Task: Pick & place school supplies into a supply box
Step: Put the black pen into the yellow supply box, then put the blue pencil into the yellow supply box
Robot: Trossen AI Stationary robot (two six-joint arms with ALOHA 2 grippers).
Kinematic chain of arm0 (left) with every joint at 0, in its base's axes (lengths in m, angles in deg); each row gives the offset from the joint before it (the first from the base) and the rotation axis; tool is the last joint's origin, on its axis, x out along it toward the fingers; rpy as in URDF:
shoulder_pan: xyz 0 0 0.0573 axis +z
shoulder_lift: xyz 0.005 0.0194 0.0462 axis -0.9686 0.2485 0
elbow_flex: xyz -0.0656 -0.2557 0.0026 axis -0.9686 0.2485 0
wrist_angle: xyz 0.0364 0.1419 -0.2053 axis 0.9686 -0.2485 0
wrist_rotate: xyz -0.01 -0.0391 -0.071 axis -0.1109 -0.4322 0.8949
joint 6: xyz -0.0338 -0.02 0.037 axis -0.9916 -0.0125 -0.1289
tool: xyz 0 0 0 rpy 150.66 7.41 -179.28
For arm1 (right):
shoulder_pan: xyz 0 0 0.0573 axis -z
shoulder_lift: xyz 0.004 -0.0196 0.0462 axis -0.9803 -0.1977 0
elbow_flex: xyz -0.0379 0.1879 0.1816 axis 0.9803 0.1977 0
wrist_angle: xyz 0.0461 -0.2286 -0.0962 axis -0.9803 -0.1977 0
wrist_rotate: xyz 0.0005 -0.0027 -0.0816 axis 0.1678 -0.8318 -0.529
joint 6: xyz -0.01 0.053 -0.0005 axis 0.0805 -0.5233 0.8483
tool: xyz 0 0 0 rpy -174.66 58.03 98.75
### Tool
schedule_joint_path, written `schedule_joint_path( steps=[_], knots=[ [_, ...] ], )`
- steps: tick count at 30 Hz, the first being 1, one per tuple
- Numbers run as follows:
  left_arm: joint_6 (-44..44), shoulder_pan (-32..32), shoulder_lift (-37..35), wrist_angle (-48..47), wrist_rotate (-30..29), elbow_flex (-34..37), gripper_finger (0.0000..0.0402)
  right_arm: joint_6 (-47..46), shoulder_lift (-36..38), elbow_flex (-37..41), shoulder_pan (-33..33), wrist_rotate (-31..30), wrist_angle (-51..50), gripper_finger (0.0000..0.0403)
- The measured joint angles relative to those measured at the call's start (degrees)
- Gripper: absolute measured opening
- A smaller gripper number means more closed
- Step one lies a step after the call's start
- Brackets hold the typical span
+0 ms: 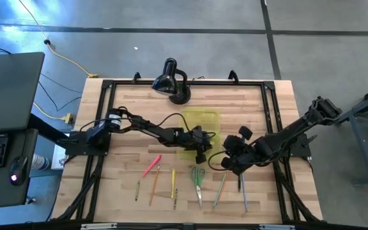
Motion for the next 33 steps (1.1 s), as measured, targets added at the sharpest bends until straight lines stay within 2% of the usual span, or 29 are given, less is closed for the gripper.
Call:
schedule_joint_path(
  steps=[3,7,18,27,33],
  knots=[
    [-0.1,0.0,0.0,-0.5,-1.5,0.0,0.0087,0.0,0.0,0.0,0.0,1.4,0.3,0.0083],
    [-0.3,0.0,-0.4,-0.1,-2.2,0.1,0.0096,0.0,0.0,0.0,0.0,6.3,0.3,0.0083],
    [-0.3,0.0,-1.1,0.0,-2.2,0.2,0.0141,-1.7,0.0,0.0,0.0,17.7,0.1,0.0087],
    [2.7,0.0,-6.9,0.5,-3.2,0.2,0.0139,-13.0,0.0,0.0,-3.1,33.3,-5.5,0.0114],
    [3.0,-0.1,-8.8,0.5,-3.2,0.1,0.0138,-24.8,-0.5,0.8,-6.9,39.1,-5.4,0.0130]
  ],
)
